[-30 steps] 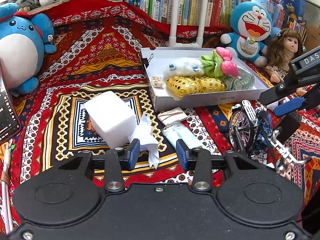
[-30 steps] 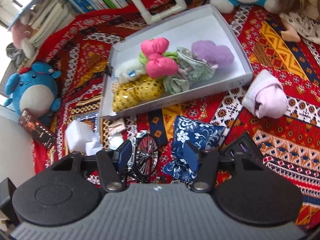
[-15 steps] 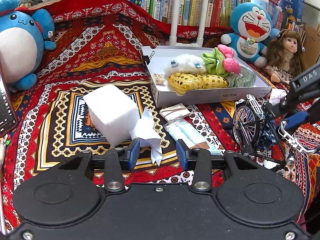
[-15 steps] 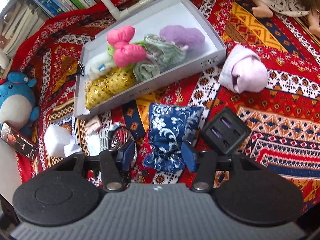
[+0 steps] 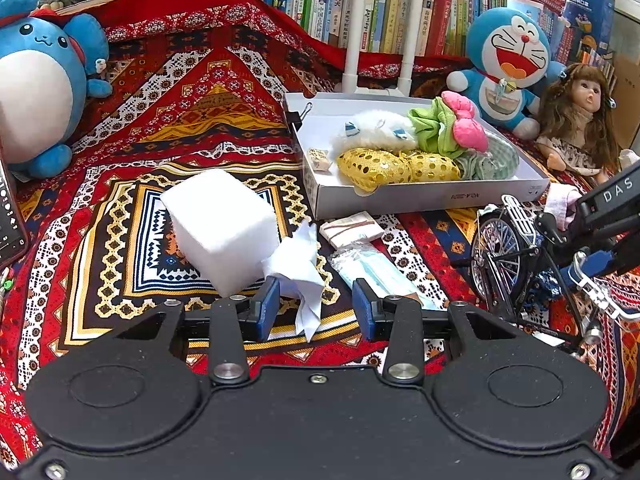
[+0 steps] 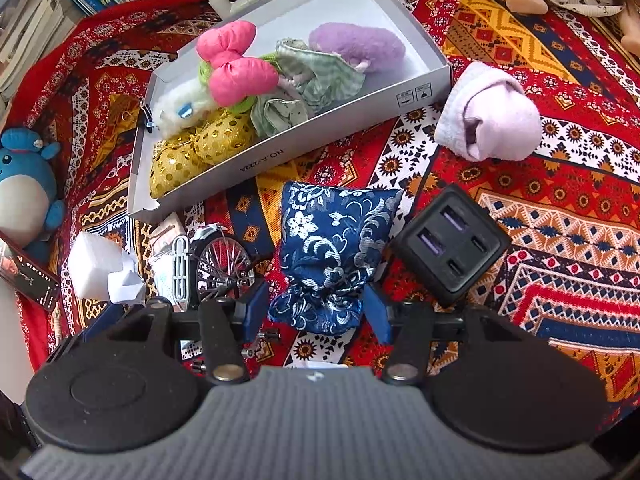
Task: Organize soft objects
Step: 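Close the left gripper on the white paper while the right gripper grasps the blue pouch, then lift the white paper with the left tool toward the tray while the right tool carries the blue pouch there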
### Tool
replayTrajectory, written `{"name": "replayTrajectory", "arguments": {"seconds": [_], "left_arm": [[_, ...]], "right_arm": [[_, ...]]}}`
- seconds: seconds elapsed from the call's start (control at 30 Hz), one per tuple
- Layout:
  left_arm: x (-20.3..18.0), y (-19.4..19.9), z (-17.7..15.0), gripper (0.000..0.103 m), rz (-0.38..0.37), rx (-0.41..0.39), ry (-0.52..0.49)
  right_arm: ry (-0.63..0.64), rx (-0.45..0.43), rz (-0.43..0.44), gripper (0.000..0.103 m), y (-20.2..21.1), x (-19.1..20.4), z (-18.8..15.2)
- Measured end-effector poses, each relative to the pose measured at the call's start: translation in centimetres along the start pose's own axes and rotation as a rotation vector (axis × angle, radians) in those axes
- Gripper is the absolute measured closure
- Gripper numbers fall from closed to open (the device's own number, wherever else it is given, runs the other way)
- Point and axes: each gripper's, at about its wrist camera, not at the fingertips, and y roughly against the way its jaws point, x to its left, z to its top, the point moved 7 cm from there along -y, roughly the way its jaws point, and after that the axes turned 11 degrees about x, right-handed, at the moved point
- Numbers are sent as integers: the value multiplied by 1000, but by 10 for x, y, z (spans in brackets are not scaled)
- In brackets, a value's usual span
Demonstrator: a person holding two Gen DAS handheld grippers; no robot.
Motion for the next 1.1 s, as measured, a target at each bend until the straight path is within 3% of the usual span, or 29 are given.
{"name": "replayTrajectory", "arguments": {"seconds": [0.1,0.13,0.17,0.2,0.37,0.5,0.73,1.1], "left_arm": [[2,-4,0,68,4,6,21],[3,-6,0,74,3,13,32],[4,-8,-1,87,4,20,40],[4,-10,-2,91,5,31,48],[6,-8,-8,93,26,34,55],[3,1,-15,93,-8,54,47],[-13,20,-41,93,-14,97,-56],[-21,48,-82,93,-20,88,-79]], "right_arm": [[3,5,-2,45,-4,0,0],[6,10,-2,49,-5,0,0],[8,13,-2,50,-6,0,0],[10,14,-1,53,-7,0,0],[36,8,-11,58,-7,2,-2],[52,3,-11,62,-2,0,-5],[97,11,3,64,10,-4,-22],[291,-66,-42,64,19,-11,-56]]}}
